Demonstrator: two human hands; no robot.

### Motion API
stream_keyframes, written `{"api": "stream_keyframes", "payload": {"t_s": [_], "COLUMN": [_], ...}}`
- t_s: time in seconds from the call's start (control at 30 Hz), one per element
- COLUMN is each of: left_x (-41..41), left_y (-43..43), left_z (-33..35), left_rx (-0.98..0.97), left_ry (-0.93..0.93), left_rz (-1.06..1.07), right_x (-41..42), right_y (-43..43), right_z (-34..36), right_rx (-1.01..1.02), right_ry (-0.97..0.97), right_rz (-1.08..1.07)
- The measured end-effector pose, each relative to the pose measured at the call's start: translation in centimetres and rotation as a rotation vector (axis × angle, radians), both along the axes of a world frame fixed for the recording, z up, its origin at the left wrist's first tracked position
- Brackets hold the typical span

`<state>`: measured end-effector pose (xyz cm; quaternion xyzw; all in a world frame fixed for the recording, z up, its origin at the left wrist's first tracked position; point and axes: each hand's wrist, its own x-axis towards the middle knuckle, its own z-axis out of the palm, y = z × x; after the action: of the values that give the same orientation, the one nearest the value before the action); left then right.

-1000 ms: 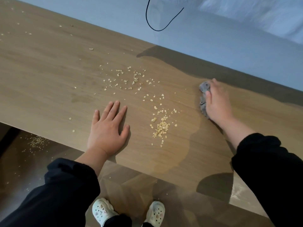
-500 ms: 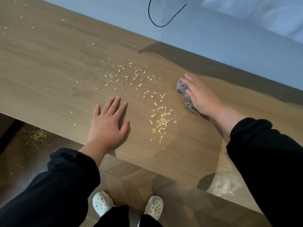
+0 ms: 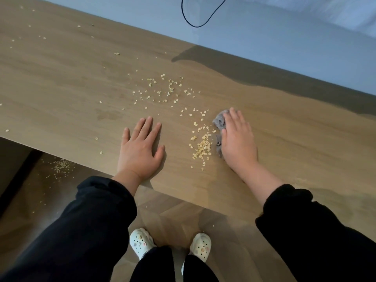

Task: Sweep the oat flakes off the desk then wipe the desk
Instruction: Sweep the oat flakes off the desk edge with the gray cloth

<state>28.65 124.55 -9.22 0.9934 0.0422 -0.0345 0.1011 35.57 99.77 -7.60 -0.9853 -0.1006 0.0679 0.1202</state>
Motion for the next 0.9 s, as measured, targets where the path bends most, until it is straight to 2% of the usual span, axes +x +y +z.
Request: {"api": "stream_keyframes", "payload": {"t_s": [0.17, 0.3, 0.47, 0.6, 0.77, 0.9], "left_x": [0.0, 0.0, 0.0, 0.0, 0.1, 0.0], "left_y": [0.1, 0.1, 0.1, 0.3, 0.4, 0.7], "left_z": [0.1, 0.1, 0.2, 0.3, 0.3, 0.3], "left_rx": [0.010, 0.010, 0.003, 0.004, 0.009, -0.062], "left_ry": [0.023, 0.035, 0.055, 0.070, 0.079, 0.046], "left_rz": [-0.012, -0.026, -0.033, -0.054, -0.069, -0.088], "right_x": [-3.0, -3.8, -3.0, -2.6, -2.4, -7.1], "right_y": [-5.9, -2.4, 4.9, 2.2, -5.7, -8.8], "right_z": [-0.3, -0.9, -0.4, -0.1, 0.1, 0.1], "right_rx": [0.002, 0.009, 0.002, 0.016, 0.079, 0.094], "right_ry": [-0.034, -0.055, 0.001, -0.006, -0.016, -0.037], "right_rz": [-0.278, -0.441, -0.247, -0.122, -0.272, -0.359]}}
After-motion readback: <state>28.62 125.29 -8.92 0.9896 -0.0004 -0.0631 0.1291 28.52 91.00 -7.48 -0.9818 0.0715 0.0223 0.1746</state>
